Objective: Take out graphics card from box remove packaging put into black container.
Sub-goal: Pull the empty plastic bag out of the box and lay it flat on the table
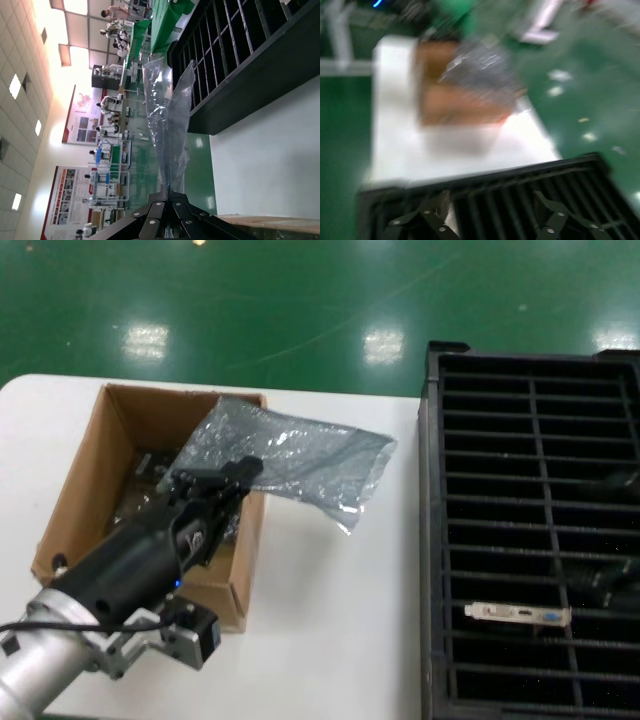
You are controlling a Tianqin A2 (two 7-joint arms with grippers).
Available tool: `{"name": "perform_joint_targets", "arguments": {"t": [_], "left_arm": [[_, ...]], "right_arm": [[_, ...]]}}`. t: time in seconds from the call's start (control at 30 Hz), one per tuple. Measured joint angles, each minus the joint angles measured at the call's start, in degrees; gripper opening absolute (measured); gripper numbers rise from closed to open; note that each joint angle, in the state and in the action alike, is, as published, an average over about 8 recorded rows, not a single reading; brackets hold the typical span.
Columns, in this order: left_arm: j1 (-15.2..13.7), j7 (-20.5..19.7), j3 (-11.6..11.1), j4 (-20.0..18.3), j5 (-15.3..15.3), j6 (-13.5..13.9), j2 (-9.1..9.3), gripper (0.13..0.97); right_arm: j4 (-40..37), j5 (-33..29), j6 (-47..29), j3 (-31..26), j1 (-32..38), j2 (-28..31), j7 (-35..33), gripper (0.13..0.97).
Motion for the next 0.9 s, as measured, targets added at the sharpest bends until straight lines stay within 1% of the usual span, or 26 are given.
{"name": "perform_joint_targets", "arguments": {"t": [0.1,0.13,0.27,0.4,0.43,0.47,0.5,0.57,0.63,0.7,0.77,0.9], "left_arm": [[0.0,0.0,0.0,0.0,0.0,0.0,0.0,0.14],[0.0,0.0,0.0,0.0,0.0,0.0,0.0,0.14],[0.0,0.0,0.0,0.0,0.0,0.0,0.0,0.14],[0.0,-0.27,-0.06,-0.05,0.21,0.13,0.05,0.14],[0.04,-1.15,-0.36,-0.2,0.84,0.65,0.35,0.14],[0.09,-2.47,-0.98,-0.42,1.8,1.54,0.98,0.14],[0.15,-4.34,-1.84,-0.69,3.13,2.97,1.89,0.14],[0.17,-9.33,-4.32,-1.35,6.48,7.07,4.58,0.14],[-0.01,-15.71,-7.61,-2.05,10.59,12.57,8.31,0.14],[-0.6,-22.38,-11.41,-2.46,14.6,18.85,12.89,0.14],[-1.68,-28.17,-14.81,-2.34,17.92,24.63,17.35,0.14],[-4.98,-38.18,-20.91,-0.34,24.28,34.65,25.74,0.14]], "right_arm": [[-3.16,7.12,4.53,7.83,-6.1,-0.57,-0.21,0.548],[-4.27,9.4,5.63,10.34,-7.87,-1.04,-0.45,0.548],[-8.15,17.35,6.95,18.97,-12.61,-4.11,-2.2,0.648],[-10.47,22.65,5.94,24.04,-14.52,-6.77,-3.9,0.749],[-10.81,23.49,5.7,24.76,-14.74,-7.19,-4.19,0.749],[-11.02,24.02,5.52,25.2,-14.87,-7.44,-4.38,0.766],[-11.14,24.33,5.41,25.44,-14.95,-7.59,-4.49,0.783],[-11.2,24.48,5.36,25.57,-14.99,-7.66,-4.55,0.817],[-11.19,24.47,5.38,25.56,-14.98,-7.65,-4.55,0.851],[-11.17,24.43,5.39,25.53,-14.98,-7.64,-4.54,0.885],[-11.17,24.43,5.39,25.53,-14.97,-7.63,-4.53,0.894],[-11.17,24.42,5.4,25.52,-14.97,-7.63,-4.52,0.929]]}}
